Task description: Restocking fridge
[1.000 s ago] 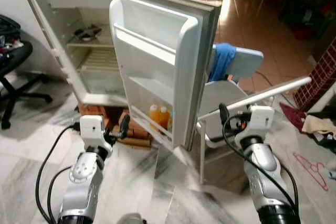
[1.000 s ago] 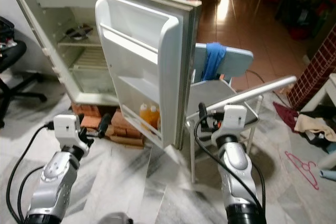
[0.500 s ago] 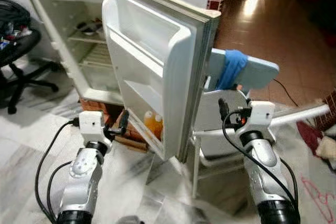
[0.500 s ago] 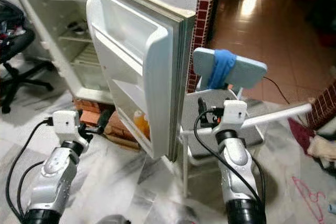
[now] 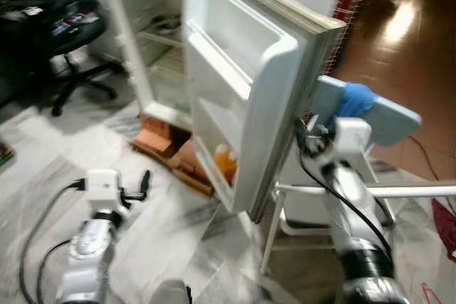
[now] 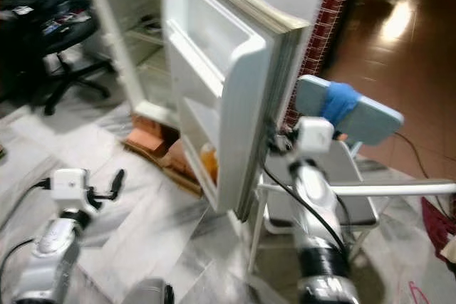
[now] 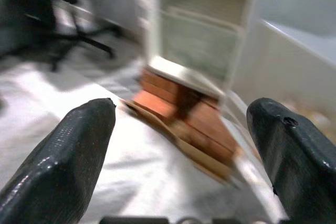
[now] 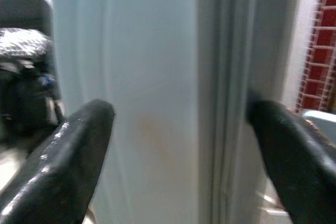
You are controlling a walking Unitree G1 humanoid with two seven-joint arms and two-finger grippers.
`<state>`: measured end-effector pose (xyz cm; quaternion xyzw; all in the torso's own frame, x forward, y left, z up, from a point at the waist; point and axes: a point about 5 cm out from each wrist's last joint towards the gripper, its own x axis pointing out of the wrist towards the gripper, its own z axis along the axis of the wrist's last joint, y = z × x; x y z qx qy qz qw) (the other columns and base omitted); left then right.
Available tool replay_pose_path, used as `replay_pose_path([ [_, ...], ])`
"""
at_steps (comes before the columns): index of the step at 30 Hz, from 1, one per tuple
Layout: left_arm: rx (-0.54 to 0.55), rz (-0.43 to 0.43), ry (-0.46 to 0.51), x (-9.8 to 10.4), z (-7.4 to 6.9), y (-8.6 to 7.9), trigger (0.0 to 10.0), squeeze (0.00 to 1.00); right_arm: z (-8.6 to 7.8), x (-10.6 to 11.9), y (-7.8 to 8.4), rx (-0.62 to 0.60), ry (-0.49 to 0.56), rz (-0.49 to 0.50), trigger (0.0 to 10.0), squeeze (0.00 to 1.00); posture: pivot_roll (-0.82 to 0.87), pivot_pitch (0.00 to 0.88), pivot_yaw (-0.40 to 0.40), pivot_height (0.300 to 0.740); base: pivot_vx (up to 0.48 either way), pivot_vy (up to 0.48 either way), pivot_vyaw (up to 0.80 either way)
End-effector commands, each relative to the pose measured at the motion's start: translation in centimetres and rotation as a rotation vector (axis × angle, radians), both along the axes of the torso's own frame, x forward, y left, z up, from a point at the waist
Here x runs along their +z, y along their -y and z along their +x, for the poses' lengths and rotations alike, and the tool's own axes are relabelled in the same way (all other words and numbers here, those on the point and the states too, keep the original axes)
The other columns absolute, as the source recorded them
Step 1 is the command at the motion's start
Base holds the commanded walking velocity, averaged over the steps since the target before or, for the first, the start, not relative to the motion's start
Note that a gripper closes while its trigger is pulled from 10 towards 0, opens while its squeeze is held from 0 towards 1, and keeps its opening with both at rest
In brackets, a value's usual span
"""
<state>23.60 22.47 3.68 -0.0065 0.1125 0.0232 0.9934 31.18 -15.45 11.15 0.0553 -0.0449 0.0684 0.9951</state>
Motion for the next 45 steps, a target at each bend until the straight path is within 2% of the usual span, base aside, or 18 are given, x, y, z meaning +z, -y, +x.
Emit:
replay_pose_path([
  [1, -0.020, 0.010, 0.034, 0.8, 0.7, 0.5, 10.0, 0.00, 0.1, -0.5, 0.1, 0.007, -0.030, 0.003, 10.0, 0.00, 0.10, 0.000, -0.024, 0.740, 0.000, 0.000, 0.00],
  [4, -0.018, 0.019, 0.041, 1.0, 0.8, 0.3, 10.0, 0.00, 0.8, 0.3, -0.5, 0.027, -0.003, 0.004, 10.0, 0.00, 0.09, 0.000, -0.023, 0.740, 0.000, 0.000, 0.00],
  [7, -0.020, 0.019, 0.034, 0.7, 0.6, 0.3, 10.0, 0.00, 1.4, 0.7, -0.2, 0.013, 0.006, -0.003, 10.0, 0.00, 0.09, 0.000, -0.027, 0.740, 0.000, 0.000, 0.00],
  [13, -0.037, -0.001, 0.020, 0.2, 0.8, 1.5, 10.0, 0.00, 2.3, 1.2, 0.3, -0.012, 0.008, 0.018, 10.0, 0.00, 0.08, 0.000, -0.034, 0.740, 0.000, 0.000, 0.00],
  [19, -0.057, -0.007, 0.015, 0.0, 0.9, 2.2, 10.0, 0.00, 3.2, 2.5, -0.9, 0.037, 0.036, 0.075, 10.0, 0.00, 0.09, 0.000, -0.051, 0.740, 0.000, 0.000, 0.00],
  [21, -0.061, -0.009, 0.009, -0.2, 0.9, 2.3, 10.0, 0.00, 3.4, 3.7, -1.8, 0.116, 0.063, 0.164, 10.0, 0.00, 0.09, 0.000, -0.053, 0.740, 0.000, 0.000, 0.00],
  [22, -0.058, -0.009, 0.006, -0.3, 0.9, 2.3, 10.0, 0.00, 3.0, 4.4, -2.5, 0.214, 0.075, 0.218, 10.0, 0.00, 0.09, 0.000, -0.051, 0.740, 0.000, 0.000, 0.00],
  [25, -0.049, -0.008, 0.007, -0.3, 0.8, 2.0, 10.0, 0.00, 0.7, 6.1, -4.7, 0.557, 0.092, 0.365, 10.0, 0.00, 0.08, 0.000, -0.045, 0.740, 0.000, 0.000, 0.00],
  [26, -0.048, -0.006, 0.009, -0.2, 0.9, 1.8, 10.0, 0.00, -0.9, 6.5, -5.0, 0.699, 0.084, 0.395, 10.0, 0.00, 0.08, 0.000, -0.040, 0.740, 0.000, 0.000, 0.00],
  [27, -0.048, -0.006, 0.010, -0.1, 1.0, 1.8, 10.0, 0.00, -1.4, 6.2, -4.9, 0.719, 0.081, 0.369, 10.0, 0.00, 0.07, 0.000, -0.039, 0.740, 0.000, 0.000, 0.00],
  [29, -0.051, -0.006, 0.011, -0.1, 1.2, 1.8, 10.0, 0.00, -1.4, 5.2, -4.3, 0.678, 0.057, 0.306, 10.0, 0.00, 0.07, 0.000, -0.038, 0.740, 0.000, 0.000, 0.00],
  [31, -0.056, -0.009, 0.010, -0.1, 1.4, 2.0, 10.0, 0.00, -0.9, 4.0, -3.1, 0.576, 0.020, 0.293, 10.0, 0.00, 0.06, 0.000, -0.033, 0.740, 0.000, 0.000, 0.00],
  [32, -0.063, -0.010, 0.009, 0.0, 1.6, 2.3, 10.0, 0.00, -0.5, 2.9, -2.0, 0.464, 0.006, 0.223, 10.0, 0.00, 0.06, 0.000, -0.031, 0.740, 0.000, 0.000, 0.00],
  [33, -0.067, -0.010, 0.009, -0.1, 1.6, 2.3, 10.0, 0.00, -0.4, 2.4, -1.6, 0.422, -0.002, 0.191, 10.0, 0.00, 0.05, 0.000, -0.024, 0.740, 0.000, 0.000, 0.00],
  [36, -0.074, -0.016, 0.004, -0.1, 1.7, 2.6, 10.0, 0.00, -0.7, 1.6, -0.5, 0.331, -0.036, 0.155, 10.0, 0.00, 0.05, 0.000, -0.023, 0.740, 0.000, 0.000, 0.00],
  [38, -0.087, -0.025, -0.009, -0.3, 1.6, 2.8, 10.0, 0.00, -1.3, 0.4, 0.5, 0.198, -0.089, 0.131, 10.0, 0.00, 0.05, 0.000, -0.025, 0.740, 0.000, 0.000, 0.00],
  [42, -0.128, -0.030, -0.017, -0.4, 1.7, 3.0, 10.0, 0.00, -2.2, -1.2, 1.4, 0.031, -0.133, 0.031, 10.0, 0.00, 0.05, 0.000, -0.027, 0.740, 0.000, 0.072, 0.00],
  [45, -0.138, -0.017, -0.001, 0.1, 2.1, 2.8, 10.0, 0.00, -2.7, -1.9, 1.5, -0.032, -0.145, 0.039, 10.0, 0.00, 0.05, 0.000, -0.027, 0.740, 0.000, 0.480, 0.00],
])
